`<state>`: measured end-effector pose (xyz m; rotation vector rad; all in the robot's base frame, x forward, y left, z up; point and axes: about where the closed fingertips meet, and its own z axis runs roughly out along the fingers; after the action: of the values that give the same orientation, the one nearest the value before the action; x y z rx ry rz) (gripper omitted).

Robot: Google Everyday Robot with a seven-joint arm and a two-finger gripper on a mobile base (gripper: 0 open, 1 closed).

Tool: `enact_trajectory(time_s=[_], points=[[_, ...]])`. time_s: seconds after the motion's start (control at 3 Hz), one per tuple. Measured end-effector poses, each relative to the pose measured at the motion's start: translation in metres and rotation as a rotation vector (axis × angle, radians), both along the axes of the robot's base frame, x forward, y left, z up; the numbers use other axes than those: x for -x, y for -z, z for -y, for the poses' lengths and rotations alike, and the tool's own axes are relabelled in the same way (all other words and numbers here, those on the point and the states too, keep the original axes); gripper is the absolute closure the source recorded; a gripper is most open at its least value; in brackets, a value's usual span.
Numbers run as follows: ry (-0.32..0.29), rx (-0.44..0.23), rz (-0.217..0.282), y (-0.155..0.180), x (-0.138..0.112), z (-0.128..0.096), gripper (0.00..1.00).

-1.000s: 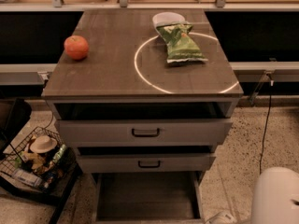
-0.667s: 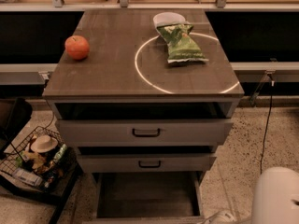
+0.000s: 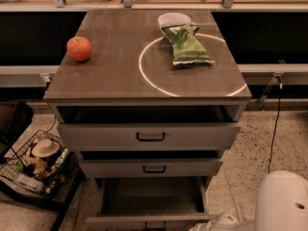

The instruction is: Close bottom drawer

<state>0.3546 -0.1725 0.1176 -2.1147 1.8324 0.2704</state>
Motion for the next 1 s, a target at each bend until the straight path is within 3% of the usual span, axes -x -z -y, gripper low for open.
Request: enact_trajectory(time_s=[0.33, 0.67, 1.0], points=[[-0.052, -0.040, 0.088, -0.007, -0.044, -0.030, 1.00], [-0.062, -0.046, 0.103, -0.008, -0.050, -0.036, 1.00], [-0.147, -0.088, 0.212, -0.026, -0.101, -0.078, 1.00]])
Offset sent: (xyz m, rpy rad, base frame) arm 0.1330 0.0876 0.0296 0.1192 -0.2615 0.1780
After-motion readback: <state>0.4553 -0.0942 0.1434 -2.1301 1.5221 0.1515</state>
